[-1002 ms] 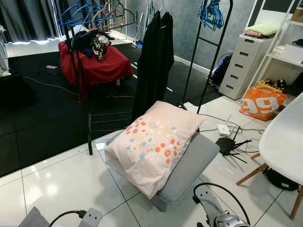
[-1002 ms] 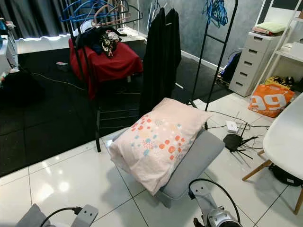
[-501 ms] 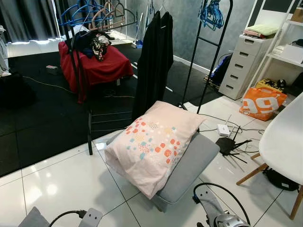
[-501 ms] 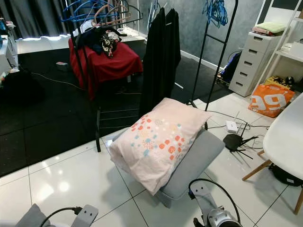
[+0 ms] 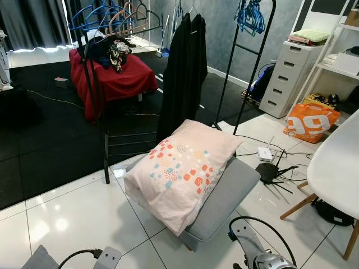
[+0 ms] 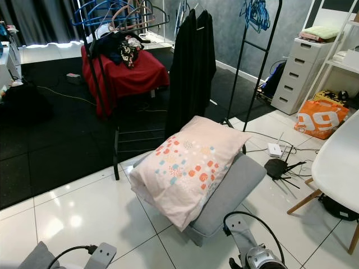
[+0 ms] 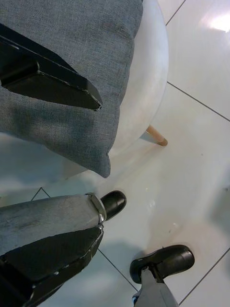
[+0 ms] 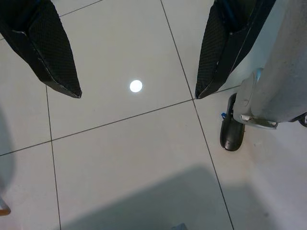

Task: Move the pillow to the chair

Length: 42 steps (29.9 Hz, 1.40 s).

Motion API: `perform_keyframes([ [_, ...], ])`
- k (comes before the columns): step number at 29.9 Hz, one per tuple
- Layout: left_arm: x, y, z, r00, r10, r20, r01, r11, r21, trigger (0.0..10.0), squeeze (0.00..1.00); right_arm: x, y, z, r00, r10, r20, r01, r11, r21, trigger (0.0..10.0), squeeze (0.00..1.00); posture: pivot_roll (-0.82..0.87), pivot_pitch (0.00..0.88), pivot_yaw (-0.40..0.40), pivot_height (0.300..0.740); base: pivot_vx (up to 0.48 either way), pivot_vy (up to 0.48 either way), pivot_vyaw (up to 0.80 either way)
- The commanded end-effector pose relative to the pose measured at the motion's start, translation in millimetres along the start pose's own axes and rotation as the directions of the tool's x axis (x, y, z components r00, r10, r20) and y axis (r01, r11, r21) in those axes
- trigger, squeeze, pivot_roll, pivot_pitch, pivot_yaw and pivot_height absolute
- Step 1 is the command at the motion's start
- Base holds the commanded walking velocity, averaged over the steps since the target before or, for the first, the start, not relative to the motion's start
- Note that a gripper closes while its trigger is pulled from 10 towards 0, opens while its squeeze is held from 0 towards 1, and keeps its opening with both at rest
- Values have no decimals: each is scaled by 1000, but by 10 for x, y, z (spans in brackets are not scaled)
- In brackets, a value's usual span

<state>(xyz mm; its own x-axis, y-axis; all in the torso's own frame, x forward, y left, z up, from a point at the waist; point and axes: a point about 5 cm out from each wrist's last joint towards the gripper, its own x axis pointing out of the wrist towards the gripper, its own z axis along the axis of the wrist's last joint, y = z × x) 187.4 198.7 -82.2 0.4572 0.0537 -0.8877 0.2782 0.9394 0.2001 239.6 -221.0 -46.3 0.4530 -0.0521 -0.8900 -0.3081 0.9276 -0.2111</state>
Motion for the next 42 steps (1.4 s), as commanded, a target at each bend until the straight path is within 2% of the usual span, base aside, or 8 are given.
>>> perform_keyframes([
  [1,0,8,8,1000,-1,-2,1,1000,-1,10000,0,-9,-28,54,1000,-9,18,9,1000,-9,10000,0,-83,0,-61,740,0,0,0],
  [42,-2,16,1,1000,-2,6,2,1000,-8,10000,0,-6,-14,51,1000,-7,19,8,1000,-8,10000,0,-85,0,-50,740,0,0,0],
])
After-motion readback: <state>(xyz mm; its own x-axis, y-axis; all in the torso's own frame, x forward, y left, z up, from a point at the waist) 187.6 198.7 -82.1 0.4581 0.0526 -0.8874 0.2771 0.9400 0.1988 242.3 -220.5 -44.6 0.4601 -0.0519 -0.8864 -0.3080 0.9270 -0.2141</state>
